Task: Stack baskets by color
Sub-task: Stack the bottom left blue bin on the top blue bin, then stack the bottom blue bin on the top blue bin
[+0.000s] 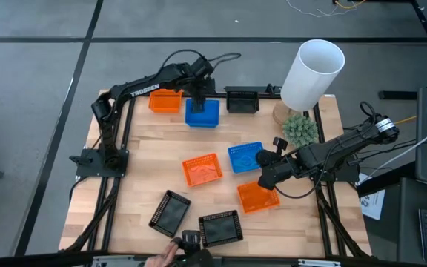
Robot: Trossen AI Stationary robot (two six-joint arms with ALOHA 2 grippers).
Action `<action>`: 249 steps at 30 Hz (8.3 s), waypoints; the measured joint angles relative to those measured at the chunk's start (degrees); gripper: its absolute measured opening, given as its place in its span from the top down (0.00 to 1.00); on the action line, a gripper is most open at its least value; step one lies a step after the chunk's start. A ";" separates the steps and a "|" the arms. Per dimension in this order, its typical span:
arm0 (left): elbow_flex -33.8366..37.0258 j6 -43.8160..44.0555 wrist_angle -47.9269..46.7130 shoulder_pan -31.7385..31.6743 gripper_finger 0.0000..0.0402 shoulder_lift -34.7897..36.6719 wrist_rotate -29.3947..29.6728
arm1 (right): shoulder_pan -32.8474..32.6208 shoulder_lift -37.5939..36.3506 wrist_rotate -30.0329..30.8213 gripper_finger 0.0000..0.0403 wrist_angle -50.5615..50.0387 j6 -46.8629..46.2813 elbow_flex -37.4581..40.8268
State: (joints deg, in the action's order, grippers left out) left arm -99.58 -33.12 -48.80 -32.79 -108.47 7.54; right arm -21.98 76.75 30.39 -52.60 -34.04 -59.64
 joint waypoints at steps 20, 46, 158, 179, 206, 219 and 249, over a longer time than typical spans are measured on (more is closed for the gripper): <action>1.91 -1.35 3.43 0.56 0.58 -4.90 2.18 | 0.00 0.00 0.00 0.96 -0.02 1.27 0.00; -7.27 -3.52 -3.36 0.61 1.00 -7.09 5.41 | 0.00 0.02 -0.02 0.96 0.02 1.11 0.00; 78.65 33.05 39.06 14.82 0.93 80.14 -21.56 | 20.33 21.18 -36.38 0.66 -3.65 31.12 -15.89; 78.65 32.53 38.78 14.82 0.93 80.09 -20.04 | 16.06 21.81 -29.10 0.65 -4.05 30.01 -11.60; 78.65 32.48 38.38 14.81 0.93 80.09 -15.95 | 17.27 21.81 -21.61 0.87 17.29 32.83 -0.07; 78.65 32.48 37.69 14.83 0.93 80.09 -15.93 | 19.73 21.84 -4.37 0.99 12.65 44.78 -23.16; 78.65 30.99 34.59 14.84 0.93 79.98 -15.51 | 38.24 53.40 -20.43 1.00 6.33 55.42 -63.67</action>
State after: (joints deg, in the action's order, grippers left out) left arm -20.93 -2.13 -14.22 -17.96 -28.49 -7.97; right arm 16.26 130.15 9.96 -46.27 21.38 -123.31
